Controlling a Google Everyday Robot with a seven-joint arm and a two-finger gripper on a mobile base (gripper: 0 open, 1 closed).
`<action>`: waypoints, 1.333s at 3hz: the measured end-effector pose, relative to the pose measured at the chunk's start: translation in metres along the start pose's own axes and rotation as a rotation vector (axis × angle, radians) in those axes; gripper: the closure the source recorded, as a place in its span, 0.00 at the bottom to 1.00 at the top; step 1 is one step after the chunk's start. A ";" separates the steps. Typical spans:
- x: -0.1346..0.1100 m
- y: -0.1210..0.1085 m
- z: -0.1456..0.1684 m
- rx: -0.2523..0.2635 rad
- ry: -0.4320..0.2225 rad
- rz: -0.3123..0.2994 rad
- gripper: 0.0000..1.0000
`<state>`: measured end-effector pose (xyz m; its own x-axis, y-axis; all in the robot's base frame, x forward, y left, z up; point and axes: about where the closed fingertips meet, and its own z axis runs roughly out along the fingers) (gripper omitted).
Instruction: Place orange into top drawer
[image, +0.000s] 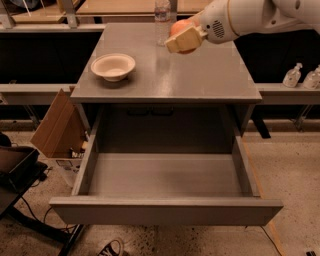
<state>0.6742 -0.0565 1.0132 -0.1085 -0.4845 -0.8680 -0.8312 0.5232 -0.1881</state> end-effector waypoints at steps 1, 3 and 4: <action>0.028 0.046 0.005 -0.136 -0.002 -0.011 1.00; 0.054 0.063 0.025 -0.163 0.047 0.023 1.00; 0.092 0.103 0.037 -0.215 0.097 0.043 1.00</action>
Offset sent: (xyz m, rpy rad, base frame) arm -0.0291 0.0096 -0.0277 0.0150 0.0510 0.0865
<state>0.5992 -0.0211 0.8968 -0.1895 -0.5354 -0.8231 -0.9205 0.3885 -0.0408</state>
